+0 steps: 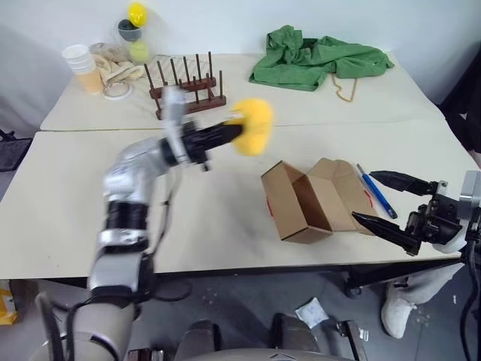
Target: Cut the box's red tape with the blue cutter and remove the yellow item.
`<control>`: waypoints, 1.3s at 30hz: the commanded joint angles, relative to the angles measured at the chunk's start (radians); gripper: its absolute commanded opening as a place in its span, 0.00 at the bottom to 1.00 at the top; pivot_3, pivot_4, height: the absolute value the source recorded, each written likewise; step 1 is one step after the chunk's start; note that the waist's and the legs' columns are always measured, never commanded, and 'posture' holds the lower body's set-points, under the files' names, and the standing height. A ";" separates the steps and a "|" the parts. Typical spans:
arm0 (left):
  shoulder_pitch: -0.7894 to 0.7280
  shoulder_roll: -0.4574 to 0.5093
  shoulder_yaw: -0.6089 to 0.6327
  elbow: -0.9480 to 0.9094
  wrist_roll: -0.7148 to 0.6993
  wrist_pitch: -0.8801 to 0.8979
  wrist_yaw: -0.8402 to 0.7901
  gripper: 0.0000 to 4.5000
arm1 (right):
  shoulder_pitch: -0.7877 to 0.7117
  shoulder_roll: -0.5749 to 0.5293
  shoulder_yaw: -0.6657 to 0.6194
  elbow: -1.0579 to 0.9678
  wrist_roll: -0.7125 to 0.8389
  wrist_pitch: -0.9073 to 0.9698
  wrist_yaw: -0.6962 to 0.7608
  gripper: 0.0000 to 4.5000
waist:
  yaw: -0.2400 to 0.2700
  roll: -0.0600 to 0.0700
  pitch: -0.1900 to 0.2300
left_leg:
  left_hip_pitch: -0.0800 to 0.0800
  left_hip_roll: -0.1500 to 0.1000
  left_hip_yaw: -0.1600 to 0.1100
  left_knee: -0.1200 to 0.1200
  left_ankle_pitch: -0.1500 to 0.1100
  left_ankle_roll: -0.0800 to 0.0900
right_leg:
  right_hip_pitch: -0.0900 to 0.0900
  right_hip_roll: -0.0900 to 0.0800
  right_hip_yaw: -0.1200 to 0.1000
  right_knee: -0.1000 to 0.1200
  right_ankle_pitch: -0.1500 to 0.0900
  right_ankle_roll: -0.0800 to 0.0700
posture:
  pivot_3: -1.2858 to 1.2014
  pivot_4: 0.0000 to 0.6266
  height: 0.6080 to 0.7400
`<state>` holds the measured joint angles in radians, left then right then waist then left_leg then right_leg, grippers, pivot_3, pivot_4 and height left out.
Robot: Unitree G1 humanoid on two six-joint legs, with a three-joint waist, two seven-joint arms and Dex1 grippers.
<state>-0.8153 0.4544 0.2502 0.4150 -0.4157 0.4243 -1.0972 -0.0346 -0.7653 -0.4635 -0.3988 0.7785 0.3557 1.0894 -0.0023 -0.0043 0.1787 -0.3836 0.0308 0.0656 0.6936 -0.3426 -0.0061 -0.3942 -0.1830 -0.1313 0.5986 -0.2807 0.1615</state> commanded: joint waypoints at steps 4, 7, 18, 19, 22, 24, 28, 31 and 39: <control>0.243 0.189 0.146 -0.170 0.007 -0.047 0.126 0.00 | -0.092 0.038 0.125 -0.031 0.037 0.010 0.000 1.00 | 0.027 -0.002 0.001 | -0.002 -0.001 -0.002 0.004 -0.001 0.000 | 0.001 -0.001 -0.001 -0.001 0.001 0.002 | 0.52 0.24 1.00; 0.364 0.220 0.178 -0.202 0.008 -0.054 0.169 0.00 | -0.107 0.037 0.155 -0.029 0.044 0.015 0.020 1.00 | 0.034 -0.002 0.001 | -0.002 -0.001 -0.002 0.004 -0.001 0.000 | 0.002 -0.001 0.000 -0.002 0.001 0.002 | 0.52 0.24 1.00; 0.508 0.237 0.165 -0.261 -0.004 -0.098 0.223 0.60 | -0.147 0.064 0.195 -0.028 0.002 -0.037 0.023 1.00 | 0.028 -0.002 0.001 | -0.002 0.000 -0.001 0.004 -0.001 0.000 | 0.002 0.000 0.000 -0.001 0.001 0.002 | 0.52 0.24 1.00; 0.508 0.242 0.167 -0.262 -0.007 -0.094 0.226 0.67 | -0.148 0.064 0.195 -0.027 0.001 -0.038 0.020 1.00 | 0.027 -0.002 0.001 | -0.002 0.000 -0.001 0.004 -0.001 0.000 | 0.002 0.000 0.000 -0.001 0.001 0.002 | 0.52 0.24 1.00; 0.521 0.291 0.203 -0.272 -0.057 -0.036 0.188 0.88 | -0.149 0.058 0.195 -0.022 -0.002 -0.034 0.020 1.00 | 0.025 -0.002 0.001 | -0.002 0.000 -0.001 0.004 -0.001 0.000 | 0.001 0.000 0.000 -0.001 0.001 0.002 | 0.52 0.24 1.00; 0.530 0.322 0.216 -0.257 -0.035 -0.088 0.185 0.99 | -0.151 0.052 0.195 -0.017 -0.003 -0.030 0.024 1.00 | 0.023 -0.002 0.001 | -0.002 0.000 -0.001 0.003 -0.001 0.000 | 0.001 0.000 0.000 0.000 0.001 0.001 | 0.52 0.24 1.00; 0.602 0.399 0.267 -0.243 -0.044 -0.140 0.108 0.99 | -0.157 0.040 0.193 -0.002 -0.010 -0.038 0.043 1.00 | 0.020 -0.002 0.001 | -0.001 0.000 0.000 0.002 -0.001 0.000 | 0.000 0.000 0.000 0.000 0.001 0.001 | 0.52 0.24 1.00; 0.692 0.449 0.315 -0.250 -0.051 -0.162 0.046 0.99 | -0.156 0.032 0.187 0.011 -0.010 -0.047 0.062 1.00 | 0.014 -0.002 0.001 | -0.001 0.000 0.000 0.001 -0.001 0.000 | 0.000 0.000 0.000 -0.001 0.001 0.001 | 0.52 0.24 1.00; 0.938 0.377 0.451 -0.413 -0.066 -0.204 0.095 0.99 | -0.158 0.031 0.203 0.099 -0.072 -0.129 0.125 1.00 | 0.013 -0.002 0.001 | -0.001 0.000 0.000 0.000 -0.001 0.000 | 0.000 -0.001 0.000 -0.002 0.001 0.001 | 0.52 0.24 1.00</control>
<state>0.1208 0.8373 0.6691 0.0545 -0.4654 0.2452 -1.0257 -0.1829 -0.7373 -0.2442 -0.2917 0.7069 0.2552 1.2158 0.0105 -0.0068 0.1794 -0.3846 0.0310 0.0659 0.6940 -0.3439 -0.0059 -0.3937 -0.1834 -0.1310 0.5962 -0.2800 0.1627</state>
